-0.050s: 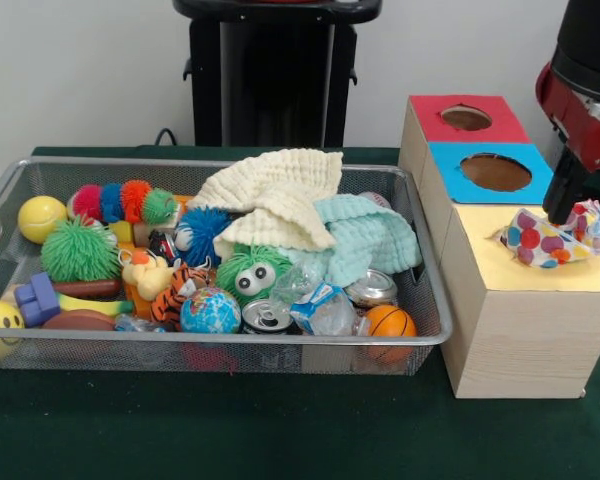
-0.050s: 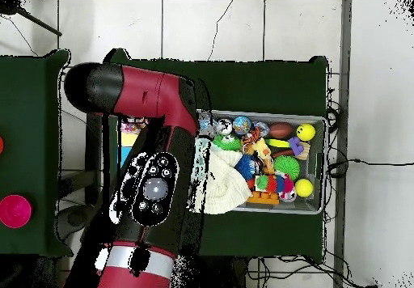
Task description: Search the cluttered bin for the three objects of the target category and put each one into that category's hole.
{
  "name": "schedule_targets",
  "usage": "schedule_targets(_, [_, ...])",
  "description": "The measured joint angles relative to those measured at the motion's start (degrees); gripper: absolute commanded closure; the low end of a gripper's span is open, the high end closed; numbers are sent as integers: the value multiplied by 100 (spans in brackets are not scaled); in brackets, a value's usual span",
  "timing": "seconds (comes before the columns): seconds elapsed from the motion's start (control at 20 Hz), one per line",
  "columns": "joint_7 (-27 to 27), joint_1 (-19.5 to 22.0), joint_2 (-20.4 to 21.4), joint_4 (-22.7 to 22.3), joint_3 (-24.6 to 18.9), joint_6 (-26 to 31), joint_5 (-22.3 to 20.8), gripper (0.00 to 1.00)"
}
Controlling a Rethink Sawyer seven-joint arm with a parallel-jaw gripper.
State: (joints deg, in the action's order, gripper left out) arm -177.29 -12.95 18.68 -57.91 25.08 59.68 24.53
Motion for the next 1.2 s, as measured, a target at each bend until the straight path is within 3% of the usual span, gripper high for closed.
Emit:
schedule_targets(0.4, [0,7,-194,-22,-2,-157,1,100])
schedule_targets(0.9, [-1,-82,-310,-475,-24,-1278,19,100])
schedule_targets(1.2, [-1,-308,-250,-649,-2,-1537,68,100])
